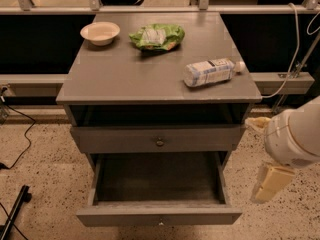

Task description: Close middle drawer

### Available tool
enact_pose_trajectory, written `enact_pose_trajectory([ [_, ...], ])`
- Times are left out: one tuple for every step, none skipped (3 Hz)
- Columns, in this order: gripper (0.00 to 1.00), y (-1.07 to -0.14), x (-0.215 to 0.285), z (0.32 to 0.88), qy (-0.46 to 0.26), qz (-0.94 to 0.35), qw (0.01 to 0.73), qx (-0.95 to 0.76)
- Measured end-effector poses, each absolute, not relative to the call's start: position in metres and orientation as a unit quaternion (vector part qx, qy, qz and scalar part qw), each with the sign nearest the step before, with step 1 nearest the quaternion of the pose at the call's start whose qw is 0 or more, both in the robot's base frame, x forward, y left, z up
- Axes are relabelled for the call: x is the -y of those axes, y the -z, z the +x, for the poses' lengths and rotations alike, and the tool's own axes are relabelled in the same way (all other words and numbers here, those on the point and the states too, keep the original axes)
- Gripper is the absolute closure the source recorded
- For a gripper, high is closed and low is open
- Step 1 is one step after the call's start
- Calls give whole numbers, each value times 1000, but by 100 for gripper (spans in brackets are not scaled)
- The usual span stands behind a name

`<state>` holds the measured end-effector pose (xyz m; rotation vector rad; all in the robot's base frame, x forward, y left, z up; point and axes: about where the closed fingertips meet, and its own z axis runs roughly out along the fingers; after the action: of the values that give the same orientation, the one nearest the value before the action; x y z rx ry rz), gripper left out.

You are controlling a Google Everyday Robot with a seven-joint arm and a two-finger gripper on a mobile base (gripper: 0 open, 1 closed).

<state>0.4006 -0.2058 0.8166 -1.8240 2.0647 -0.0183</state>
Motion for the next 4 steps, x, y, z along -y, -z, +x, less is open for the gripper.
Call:
enact_pose_trajectory([
  [0,-805,214,406,5,-645,185,-741],
  [0,-757,245,405,-7,-639,191,-745],
  [0,-706,259,402,-24,-670,205,-713],
  [0,-681,271,395,-20,-699,232,-676],
])
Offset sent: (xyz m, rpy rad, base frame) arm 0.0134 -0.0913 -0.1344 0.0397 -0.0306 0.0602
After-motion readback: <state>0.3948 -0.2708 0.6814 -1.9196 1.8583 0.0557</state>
